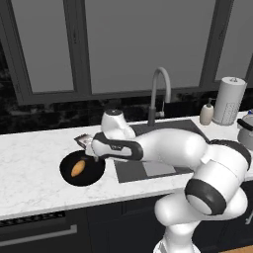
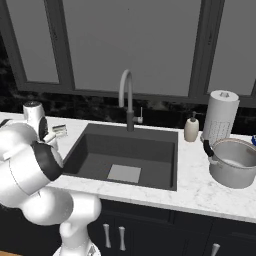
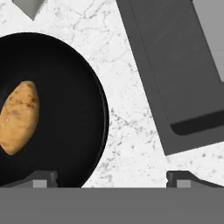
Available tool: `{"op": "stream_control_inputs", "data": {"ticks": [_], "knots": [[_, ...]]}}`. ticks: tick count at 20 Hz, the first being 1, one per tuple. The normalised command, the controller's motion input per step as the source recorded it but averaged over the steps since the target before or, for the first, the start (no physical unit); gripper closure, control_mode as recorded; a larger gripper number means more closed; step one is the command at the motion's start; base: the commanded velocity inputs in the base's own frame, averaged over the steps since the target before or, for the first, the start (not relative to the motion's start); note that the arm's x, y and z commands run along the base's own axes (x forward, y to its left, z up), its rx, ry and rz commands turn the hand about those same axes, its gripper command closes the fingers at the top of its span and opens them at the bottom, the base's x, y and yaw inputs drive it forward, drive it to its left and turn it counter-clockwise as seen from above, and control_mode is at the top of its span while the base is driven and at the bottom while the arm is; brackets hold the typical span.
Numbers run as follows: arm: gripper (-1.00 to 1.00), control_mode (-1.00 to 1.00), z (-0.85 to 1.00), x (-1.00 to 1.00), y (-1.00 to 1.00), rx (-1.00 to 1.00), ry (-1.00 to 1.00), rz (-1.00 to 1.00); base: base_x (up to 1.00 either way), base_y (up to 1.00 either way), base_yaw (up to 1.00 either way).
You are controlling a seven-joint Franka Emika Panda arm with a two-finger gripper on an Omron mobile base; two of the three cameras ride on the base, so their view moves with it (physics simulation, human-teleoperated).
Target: Pick the potato from the sink and place it in the bowl. Then pick the bowl and place it in the microwave. Then close the microwave door and press the start button.
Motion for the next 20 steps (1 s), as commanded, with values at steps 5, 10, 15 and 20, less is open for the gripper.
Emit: {"op": "stream_control_inputs", "data": {"ticks": [5,10,15,20], "knots": [[-1.0,-1.0,0.0,0.12,-0.16,0.01,0.06,0.0,0.0,0.0,0.0],[-1.0,-1.0,-0.03,0.31,0.0,0.0,0.03,0.0,0.0,0.0,0.0],[-1.0,-1.0,-0.16,0.32,0.04,-0.01,0.06,0.0,0.0,0.0,0.0],[-1.0,-1.0,-0.15,0.19,0.04,-0.01,0.03,0.0,0.0,0.0,0.0]]}}
